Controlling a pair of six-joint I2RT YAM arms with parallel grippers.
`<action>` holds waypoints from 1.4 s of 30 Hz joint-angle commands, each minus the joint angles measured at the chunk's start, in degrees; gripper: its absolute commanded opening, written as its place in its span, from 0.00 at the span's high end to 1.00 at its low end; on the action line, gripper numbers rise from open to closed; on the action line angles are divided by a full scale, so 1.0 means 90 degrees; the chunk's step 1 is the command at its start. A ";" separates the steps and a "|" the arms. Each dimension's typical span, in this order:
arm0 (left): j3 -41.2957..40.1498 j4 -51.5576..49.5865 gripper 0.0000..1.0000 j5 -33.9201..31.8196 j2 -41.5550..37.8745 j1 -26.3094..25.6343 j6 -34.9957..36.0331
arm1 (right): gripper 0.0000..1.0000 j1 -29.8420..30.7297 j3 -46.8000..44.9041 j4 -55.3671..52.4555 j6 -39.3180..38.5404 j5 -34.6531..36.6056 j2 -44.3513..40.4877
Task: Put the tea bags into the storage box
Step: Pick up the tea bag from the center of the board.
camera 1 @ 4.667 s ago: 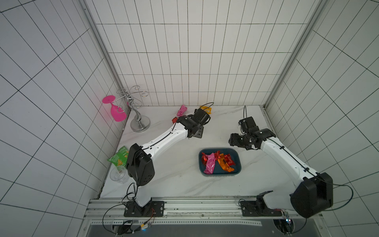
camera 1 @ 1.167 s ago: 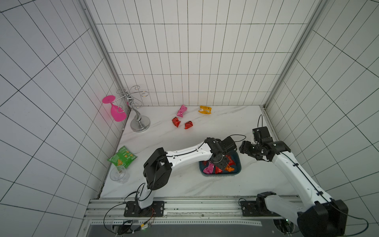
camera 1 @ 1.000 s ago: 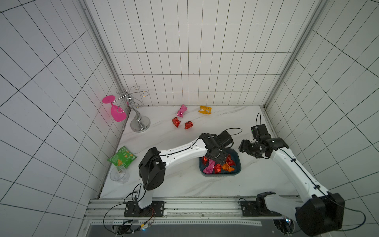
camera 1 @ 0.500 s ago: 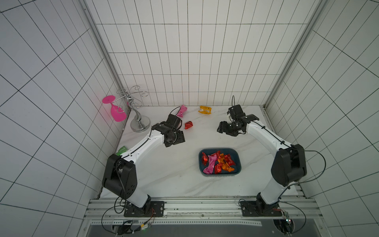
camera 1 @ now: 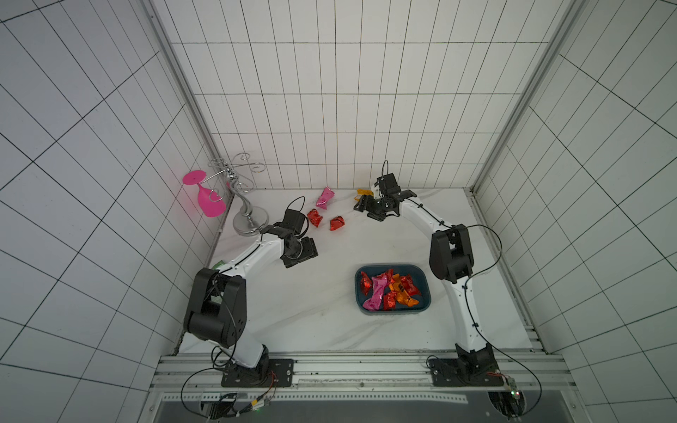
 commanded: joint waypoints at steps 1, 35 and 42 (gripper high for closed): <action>-0.0247 0.0178 0.25 0.0109 -0.0132 0.0125 0.0153 | 0.25 0.0085 0.0860 0.0114 0.0534 -0.0423 0.0659; -0.0600 -0.0240 0.26 0.0494 -0.0649 0.1010 0.0353 | 0.92 0.0709 0.0214 0.1274 0.1171 -0.0607 0.0883; -0.0682 -0.0211 0.26 0.0499 -0.0824 0.1007 0.0302 | 1.00 0.0626 -0.0332 0.1279 0.0888 -0.0580 0.0071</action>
